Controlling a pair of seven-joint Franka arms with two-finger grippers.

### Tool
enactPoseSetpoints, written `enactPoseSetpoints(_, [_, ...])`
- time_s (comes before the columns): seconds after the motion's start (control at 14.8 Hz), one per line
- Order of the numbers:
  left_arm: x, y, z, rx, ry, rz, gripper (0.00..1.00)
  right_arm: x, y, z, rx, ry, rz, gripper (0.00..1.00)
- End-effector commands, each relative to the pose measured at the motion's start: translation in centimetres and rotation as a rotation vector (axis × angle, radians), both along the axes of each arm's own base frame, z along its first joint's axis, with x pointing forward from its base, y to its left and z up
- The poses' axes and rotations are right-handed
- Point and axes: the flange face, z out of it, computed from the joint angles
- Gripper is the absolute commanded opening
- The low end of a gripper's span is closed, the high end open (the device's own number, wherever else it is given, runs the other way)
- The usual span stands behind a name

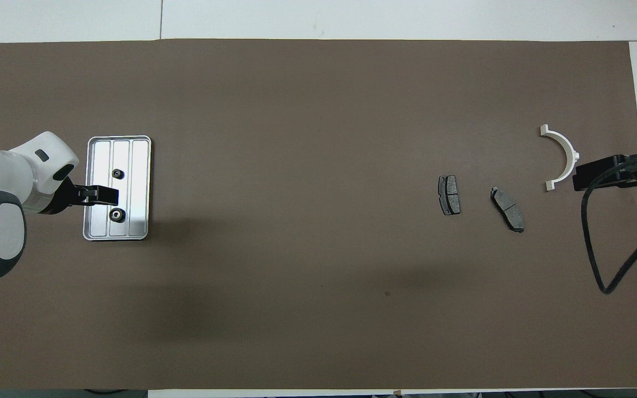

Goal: Place bearing gear from tray to pile
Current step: 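Grasp a dark bearing gear in the silver tray with the left gripper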

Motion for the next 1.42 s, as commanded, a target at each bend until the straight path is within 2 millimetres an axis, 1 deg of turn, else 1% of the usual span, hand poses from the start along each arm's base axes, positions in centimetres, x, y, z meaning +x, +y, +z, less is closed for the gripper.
enactPoseSetpoints(0.0, [-0.5,0.8,-3.3,0.002,-0.017,-0.007,0.97,-0.4,-0.3,0.4,0.028,-0.006,0.012,1.0])
enactPoseSetpoints(0.07, [-0.5,0.8,-4.3,0.003,-0.007,-0.007,0.97,-0.6,-0.3,0.5,0.027,-0.007,0.012,1.0])
enactPoseSetpoints(0.14, [-0.6,0.9,-4.8,0.004,0.0,-0.005,0.97,-0.9,-0.3,1.0,0.027,-0.016,0.012,1.0])
enactPoseSetpoints(0.27, [-0.7,0.9,-6.0,0.005,0.001,-0.005,0.96,-0.9,-0.4,1.0,0.027,-0.015,0.012,1.0])
enactPoseSetpoints(0.54, [-0.1,0.8,-8.4,0.009,-0.002,-0.006,0.95,-0.9,-0.7,0.9,0.028,-0.016,0.012,1.0])
enactPoseSetpoints(0.88, [-0.1,0.9,-9.5,0.01,0.012,-0.005,0.95,-1.1,-0.8,0.8,0.028,-0.021,0.013,1.0])
enactPoseSetpoints(1.01, [-0.2,1.0,-9.7,0.01,0.029,0.0,0.95,-1.1,-1.1,0.7,0.028,-0.021,0.007,1.0])
enactPoseSetpoints(1.15, [-0.7,1.0,-9.8,0.01,0.053,0.0,0.95,-0.7,-1.4,-0.1,0.028,-0.027,-0.004,1.0])
enactPoseSetpoints(1.28, [-0.8,1.0,-9.9,0.009,0.055,0.0,0.95,-0.3,-1.1,-1.5,0.029,-0.059,-0.002,1.0])
enactPoseSetpoints(1.35, [-0.9,1.0,-9.9,0.009,0.056,0.0,0.95,-0.2,-1.0,-2.6,0.03,-0.059,-0.004,1.0])
